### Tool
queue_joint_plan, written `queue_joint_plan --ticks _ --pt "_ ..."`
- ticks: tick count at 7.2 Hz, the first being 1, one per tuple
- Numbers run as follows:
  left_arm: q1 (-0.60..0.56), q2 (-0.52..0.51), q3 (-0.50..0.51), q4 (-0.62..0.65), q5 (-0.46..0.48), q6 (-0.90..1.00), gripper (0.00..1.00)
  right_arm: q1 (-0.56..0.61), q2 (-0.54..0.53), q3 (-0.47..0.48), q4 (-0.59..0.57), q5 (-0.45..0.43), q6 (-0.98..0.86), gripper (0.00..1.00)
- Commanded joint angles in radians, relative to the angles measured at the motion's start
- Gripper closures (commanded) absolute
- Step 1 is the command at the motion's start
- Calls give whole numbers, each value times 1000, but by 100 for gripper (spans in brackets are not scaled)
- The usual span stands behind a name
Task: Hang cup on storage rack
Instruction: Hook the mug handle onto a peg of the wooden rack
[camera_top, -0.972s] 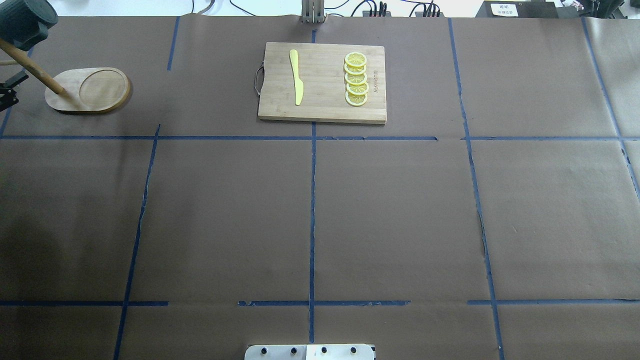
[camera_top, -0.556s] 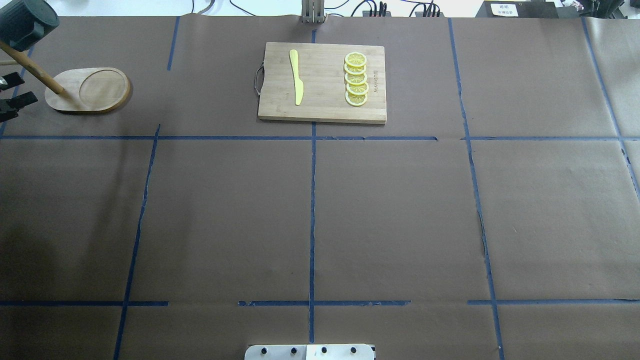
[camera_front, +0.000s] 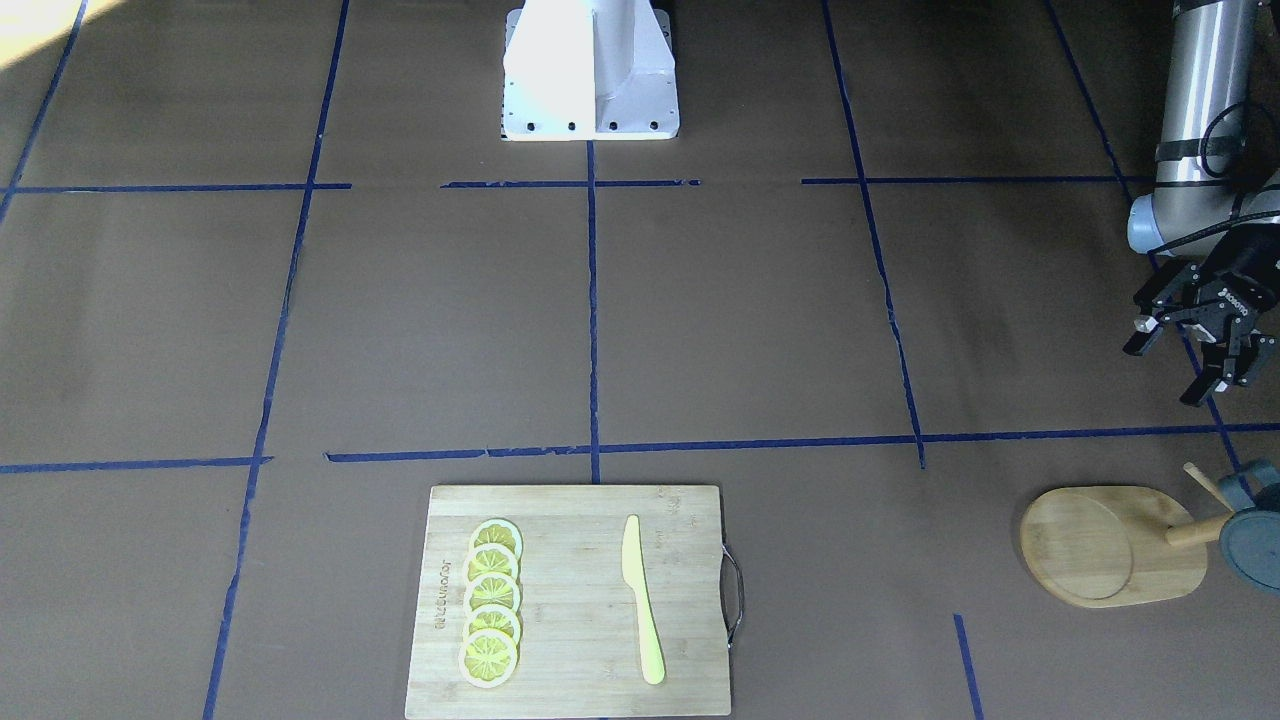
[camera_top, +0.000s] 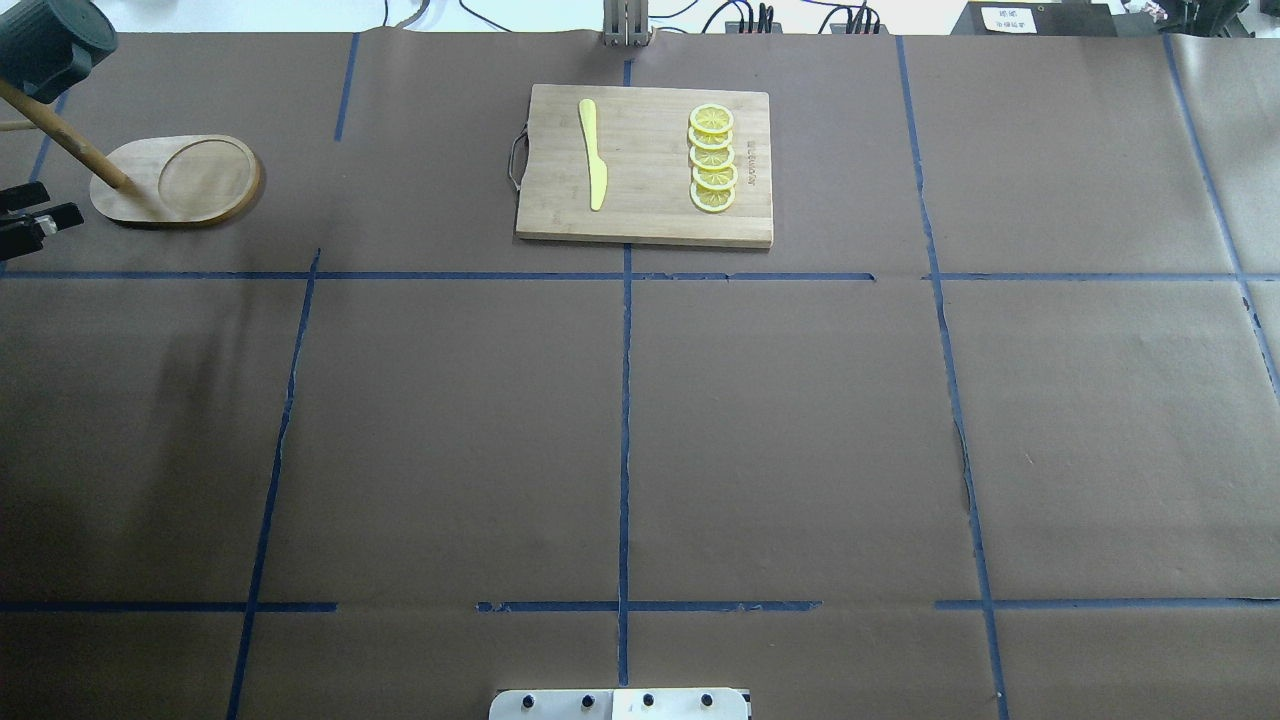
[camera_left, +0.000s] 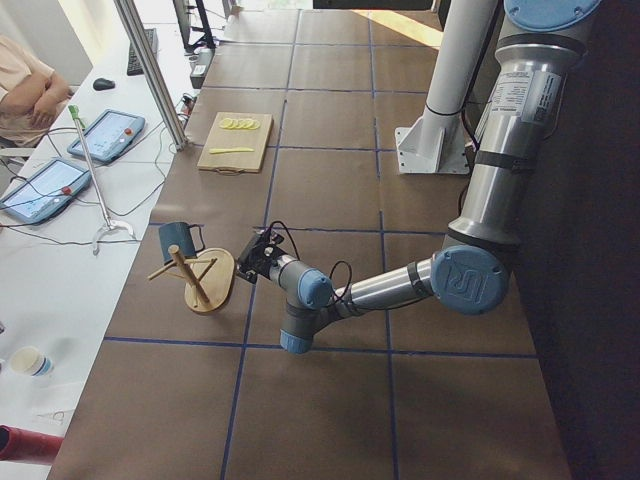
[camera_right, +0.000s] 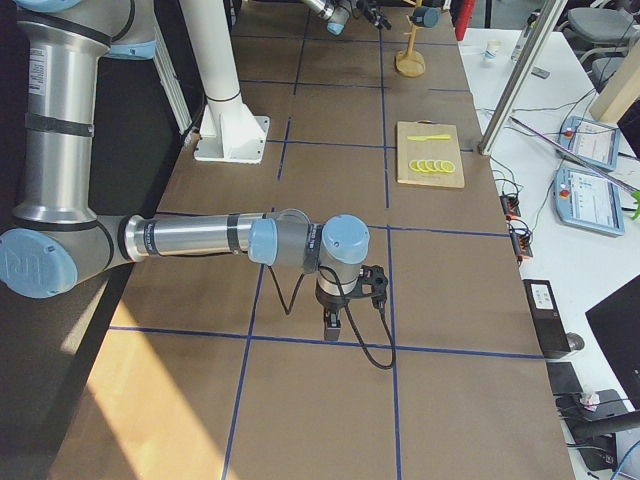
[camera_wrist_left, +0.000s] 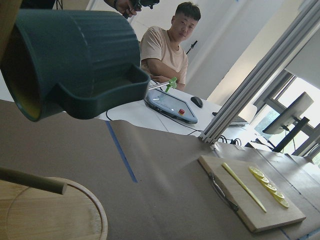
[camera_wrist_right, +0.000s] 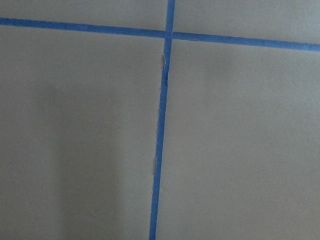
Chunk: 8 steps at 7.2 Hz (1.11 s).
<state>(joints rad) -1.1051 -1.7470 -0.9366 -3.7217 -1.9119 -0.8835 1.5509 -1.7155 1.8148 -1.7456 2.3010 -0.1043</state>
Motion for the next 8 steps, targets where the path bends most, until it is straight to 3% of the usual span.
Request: queue_joint_plan --ticks 1,4,6,8 --pt "-33 12 1 112 1 336 0 0 -1 -2 0 0 -2 0" --pt "-135 27 -1 280 -4 633 0 0 -1 -6 0 0 -2 0" --pt "-230 37 -1 406 -108 809 0 0 -1 -9 0 0 -2 0" --pt "-298 49 -1 530 -148 973 0 0 -1 -9 0 0 -2 0"
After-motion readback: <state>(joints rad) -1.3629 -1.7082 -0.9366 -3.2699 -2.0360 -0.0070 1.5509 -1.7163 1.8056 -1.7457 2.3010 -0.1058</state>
